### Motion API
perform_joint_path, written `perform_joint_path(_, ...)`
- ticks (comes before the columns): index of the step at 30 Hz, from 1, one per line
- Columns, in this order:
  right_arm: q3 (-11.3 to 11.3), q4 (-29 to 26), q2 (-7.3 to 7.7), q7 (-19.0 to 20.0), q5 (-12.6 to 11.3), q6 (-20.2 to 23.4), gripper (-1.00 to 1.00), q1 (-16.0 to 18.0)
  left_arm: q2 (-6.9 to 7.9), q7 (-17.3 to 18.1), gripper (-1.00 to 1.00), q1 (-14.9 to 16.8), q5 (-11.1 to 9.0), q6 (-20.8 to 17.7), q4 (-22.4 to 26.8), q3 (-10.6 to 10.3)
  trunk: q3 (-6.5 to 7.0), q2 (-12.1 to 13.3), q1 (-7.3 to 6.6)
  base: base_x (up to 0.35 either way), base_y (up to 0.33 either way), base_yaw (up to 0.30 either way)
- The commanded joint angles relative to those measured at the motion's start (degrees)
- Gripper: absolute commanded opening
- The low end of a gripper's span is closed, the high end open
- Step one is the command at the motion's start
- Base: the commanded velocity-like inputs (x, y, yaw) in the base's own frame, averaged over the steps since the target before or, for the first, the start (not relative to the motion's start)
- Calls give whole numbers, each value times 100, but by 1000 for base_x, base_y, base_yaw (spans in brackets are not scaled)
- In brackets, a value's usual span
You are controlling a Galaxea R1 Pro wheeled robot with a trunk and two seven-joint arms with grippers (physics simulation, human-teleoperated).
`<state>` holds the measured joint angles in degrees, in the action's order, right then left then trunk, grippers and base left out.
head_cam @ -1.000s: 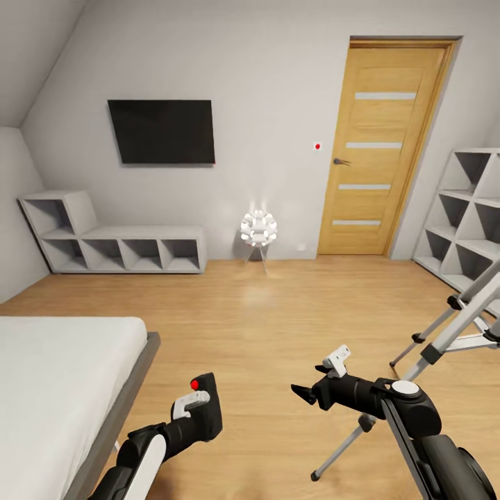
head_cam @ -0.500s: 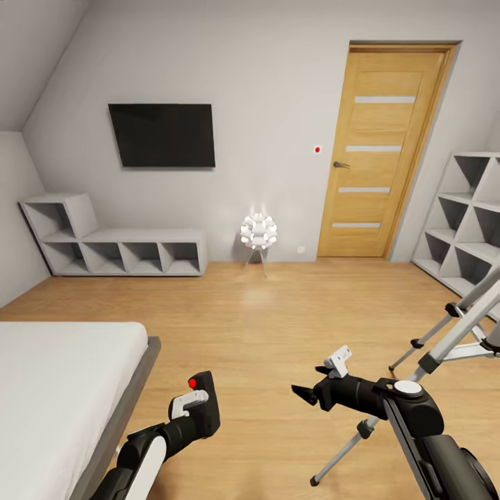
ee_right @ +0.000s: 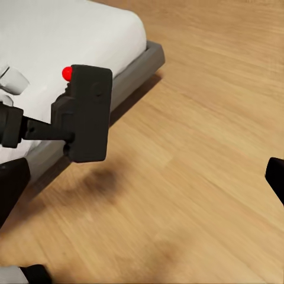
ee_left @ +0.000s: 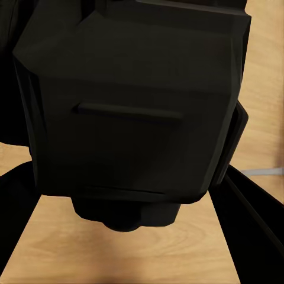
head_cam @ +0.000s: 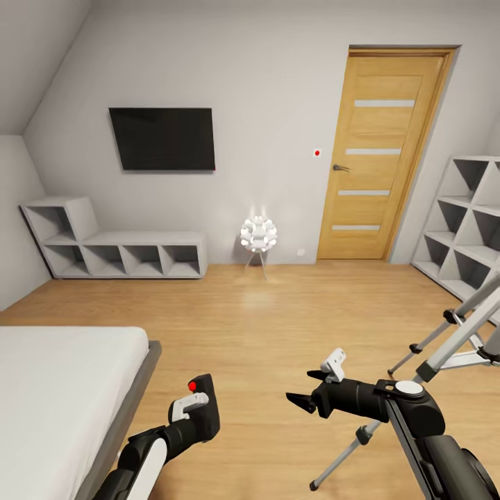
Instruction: Attach the digital camera to the camera tripod in the bedroom.
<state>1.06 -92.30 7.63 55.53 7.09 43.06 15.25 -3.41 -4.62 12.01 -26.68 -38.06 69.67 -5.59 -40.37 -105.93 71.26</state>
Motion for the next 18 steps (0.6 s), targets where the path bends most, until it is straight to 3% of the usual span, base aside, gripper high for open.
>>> perform_joint_path(1, 0, -7, 2, 53, 57, 12, 100, 5, -6, -48, -100, 3, -59, -21, 4, -2, 13, 39, -23, 0, 0, 0)
perform_joint_path(18, 7, -7, 2, 66, 56, -301, 100, 5, 11, -45, -100, 6, -47, 8, -156, 15, 318, 720, -397, 0, 0, 0)
